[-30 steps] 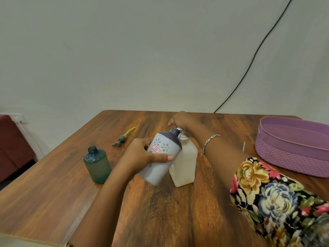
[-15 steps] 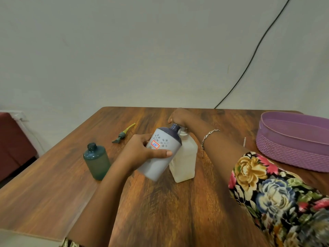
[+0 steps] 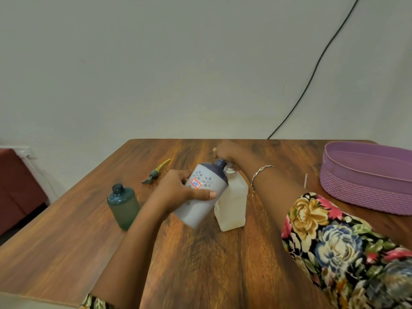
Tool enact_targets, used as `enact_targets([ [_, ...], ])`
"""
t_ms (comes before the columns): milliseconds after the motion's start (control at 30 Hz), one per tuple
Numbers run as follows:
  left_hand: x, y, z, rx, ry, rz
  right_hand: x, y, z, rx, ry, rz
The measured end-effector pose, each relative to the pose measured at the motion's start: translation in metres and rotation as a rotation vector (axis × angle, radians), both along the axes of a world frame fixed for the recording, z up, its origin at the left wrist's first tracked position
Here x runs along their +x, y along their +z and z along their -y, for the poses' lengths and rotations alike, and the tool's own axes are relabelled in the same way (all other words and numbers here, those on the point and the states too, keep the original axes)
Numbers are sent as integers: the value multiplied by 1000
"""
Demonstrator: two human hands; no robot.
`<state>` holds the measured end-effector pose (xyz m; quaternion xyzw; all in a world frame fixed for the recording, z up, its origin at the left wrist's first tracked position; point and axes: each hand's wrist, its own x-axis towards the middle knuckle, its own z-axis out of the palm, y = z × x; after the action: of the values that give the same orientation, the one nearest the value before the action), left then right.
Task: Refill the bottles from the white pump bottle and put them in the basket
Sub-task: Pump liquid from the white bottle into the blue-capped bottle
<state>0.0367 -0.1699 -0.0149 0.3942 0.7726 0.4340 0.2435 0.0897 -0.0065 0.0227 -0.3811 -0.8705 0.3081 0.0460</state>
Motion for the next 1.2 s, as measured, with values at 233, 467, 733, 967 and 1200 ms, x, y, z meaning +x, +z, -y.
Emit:
enact_targets([
  [233, 0, -2, -1, 27, 4, 15, -2, -8, -1, -191, -47, -129],
  [467, 0, 2, -1, 44, -6, -11, -4, -2, -2, -170, -52, -156],
  [733, 0, -7, -4, 41, -5, -12, -8, -11, -8, -168, -29, -93],
  [967, 0, 3, -3, 58, -14, -51, -2, -1, -5, -326, -57, -277],
  [1200, -3, -6, -2, 84, 2, -13, -9, -4, -4, -165, -26, -110],
])
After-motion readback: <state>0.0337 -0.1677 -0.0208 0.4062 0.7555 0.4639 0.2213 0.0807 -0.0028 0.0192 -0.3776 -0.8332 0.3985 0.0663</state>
